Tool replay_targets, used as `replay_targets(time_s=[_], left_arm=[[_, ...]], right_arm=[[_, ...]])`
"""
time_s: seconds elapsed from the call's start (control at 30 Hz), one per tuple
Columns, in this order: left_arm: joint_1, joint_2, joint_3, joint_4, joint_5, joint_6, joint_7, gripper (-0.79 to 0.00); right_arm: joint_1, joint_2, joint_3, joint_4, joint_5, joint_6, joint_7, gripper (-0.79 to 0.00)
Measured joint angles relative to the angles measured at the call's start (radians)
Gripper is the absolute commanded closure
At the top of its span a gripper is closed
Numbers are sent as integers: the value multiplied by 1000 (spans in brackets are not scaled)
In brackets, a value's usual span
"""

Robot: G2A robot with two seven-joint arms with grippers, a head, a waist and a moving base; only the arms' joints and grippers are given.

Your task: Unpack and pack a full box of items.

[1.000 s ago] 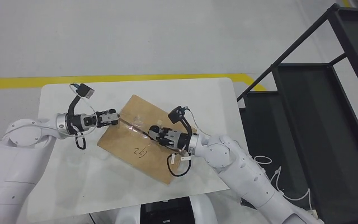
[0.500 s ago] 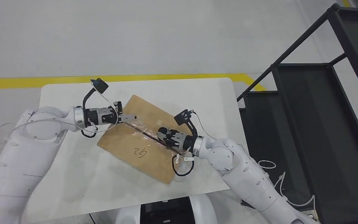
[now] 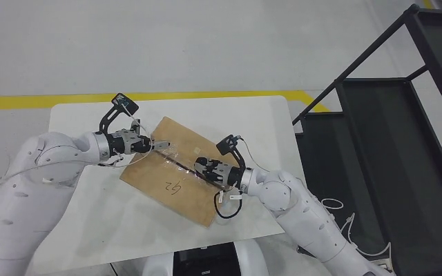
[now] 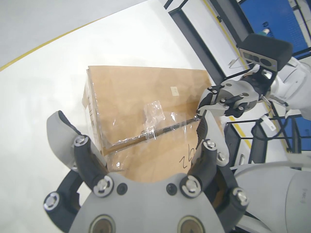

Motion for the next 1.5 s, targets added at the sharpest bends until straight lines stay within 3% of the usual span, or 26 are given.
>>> replay_targets(time_s=[0.17, 0.63, 0.93, 0.97, 1.0, 1.03, 1.13, 1.2, 1.23, 1.5], left_arm=[[22, 4, -3, -75, 103, 33, 8, -785], [29, 3, 0, -81, 117, 39, 20, -785], [0, -9, 72, -141, 298, 122, -3, -785], [-6, -11, 82, -143, 315, 134, -6, -754], [-10, -13, 89, -144, 325, 142, -8, -637], [-15, -14, 95, -145, 336, 148, -13, -462], [-28, -19, 114, -145, 362, 161, -32, -366], [-36, -23, 124, -142, 367, 161, -41, -388], [-40, -24, 129, -139, 369, 159, -48, -591], [-64, -34, 164, -124, 384, 146, -98, -637]], right_arm=[[-5, 2, 3, -5, -9, -7, 3, 0], [-5, 2, 3, -4, -10, -7, 4, 0], [-5, 2, 3, -4, -10, -7, 4, 0], [-5, 2, 3, -4, -10, -7, 4, 0], [-5, 2, 3, -4, -10, -7, 4, 0], [-5, 2, 3, -4, -10, -7, 4, 0], [-5, 2, 3, -4, -10, -7, 4, 0], [-5, 2, 3, -4, -10, -7, 4, 0], [-5, 2, 3, -4, -10, -7, 4, 0], [-5, 2, 3, -4, -10, -7, 4, 0]])
